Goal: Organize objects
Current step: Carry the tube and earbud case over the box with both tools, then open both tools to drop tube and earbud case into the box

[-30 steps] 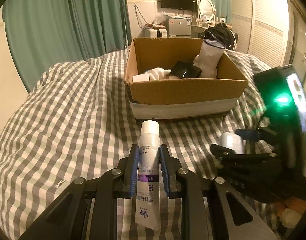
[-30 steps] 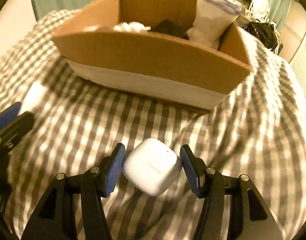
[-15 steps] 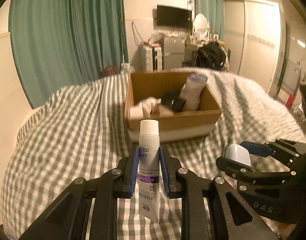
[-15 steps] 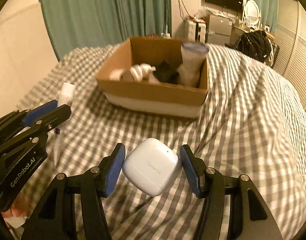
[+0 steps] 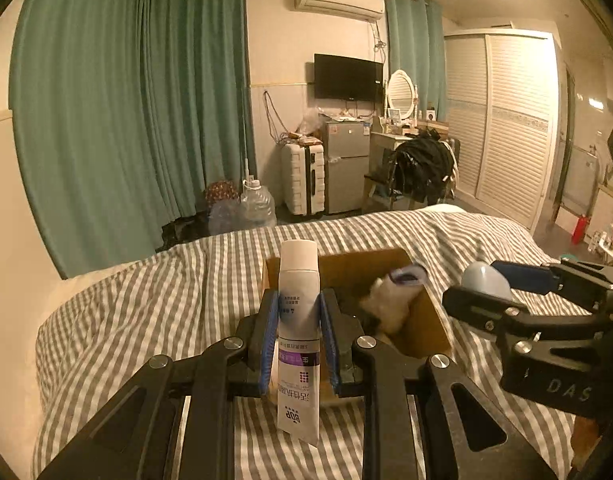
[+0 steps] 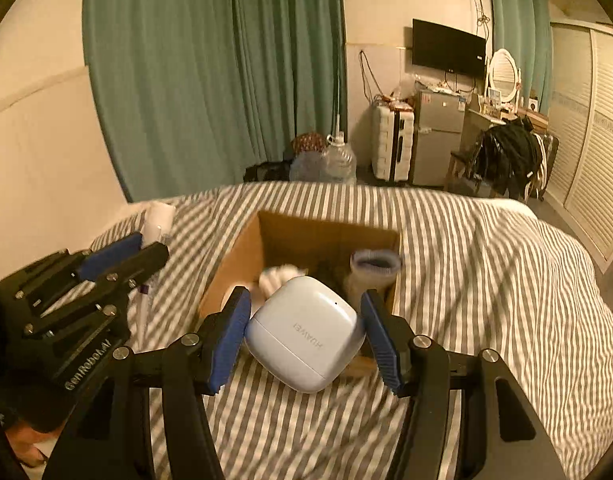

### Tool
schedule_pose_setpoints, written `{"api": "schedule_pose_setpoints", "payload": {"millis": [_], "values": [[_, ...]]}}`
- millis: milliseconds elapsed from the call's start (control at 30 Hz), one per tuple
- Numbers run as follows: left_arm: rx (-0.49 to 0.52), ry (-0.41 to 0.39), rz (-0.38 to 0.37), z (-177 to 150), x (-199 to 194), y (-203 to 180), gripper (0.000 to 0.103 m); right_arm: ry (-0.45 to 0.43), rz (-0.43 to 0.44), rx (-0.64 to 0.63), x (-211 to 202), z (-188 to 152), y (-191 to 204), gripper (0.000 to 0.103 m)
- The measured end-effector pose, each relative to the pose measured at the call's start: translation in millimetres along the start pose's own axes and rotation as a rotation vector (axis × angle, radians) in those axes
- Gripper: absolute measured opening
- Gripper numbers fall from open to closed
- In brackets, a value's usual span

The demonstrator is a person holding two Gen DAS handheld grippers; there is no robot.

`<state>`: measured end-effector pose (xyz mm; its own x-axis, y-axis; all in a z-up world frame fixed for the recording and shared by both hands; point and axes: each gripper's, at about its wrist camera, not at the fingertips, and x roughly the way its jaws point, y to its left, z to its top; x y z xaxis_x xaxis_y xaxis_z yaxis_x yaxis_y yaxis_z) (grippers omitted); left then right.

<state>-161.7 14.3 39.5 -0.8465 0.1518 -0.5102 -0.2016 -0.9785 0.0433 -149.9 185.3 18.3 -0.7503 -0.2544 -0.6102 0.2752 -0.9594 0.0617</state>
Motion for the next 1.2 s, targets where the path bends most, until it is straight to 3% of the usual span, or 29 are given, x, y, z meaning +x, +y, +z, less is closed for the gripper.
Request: {"api": "schedule_pose_setpoints", "payload": {"millis": [267, 500, 733, 1033, 1100, 1167, 1200], "values": [[-0.007, 0.069, -0.009, 22, 85, 4, 0.021, 0.012, 0.008, 0.046, 69, 51, -22, 0.057], [-0.032, 0.147, -0.052, 12, 158, 6, 0.021, 0.088, 0.018, 0.064, 144, 53, -26, 0.057], [-0.040, 0.217, -0.075, -11, 197, 8, 0.021, 0.184, 0.043, 0.136, 197, 34, -42, 0.057], [-0.006, 0.229, -0.091, -16, 201, -5, 0.024, 0.183, 0.041, 0.151, 201, 31, -48, 0.059], [-0.001, 0.227, -0.088, -17, 199, -5, 0.030, 0.162, 0.042, 0.157, 194, 33, -48, 0.067], [-0.006, 0.223, -0.078, -17, 195, -5, 0.056, 0.130, 0.039, 0.169, 184, 35, -49, 0.073], [-0.010, 0.213, -0.073, -17, 191, -4, 0.059, 0.118, 0.033, 0.173, 181, 37, -50, 0.074]]}}
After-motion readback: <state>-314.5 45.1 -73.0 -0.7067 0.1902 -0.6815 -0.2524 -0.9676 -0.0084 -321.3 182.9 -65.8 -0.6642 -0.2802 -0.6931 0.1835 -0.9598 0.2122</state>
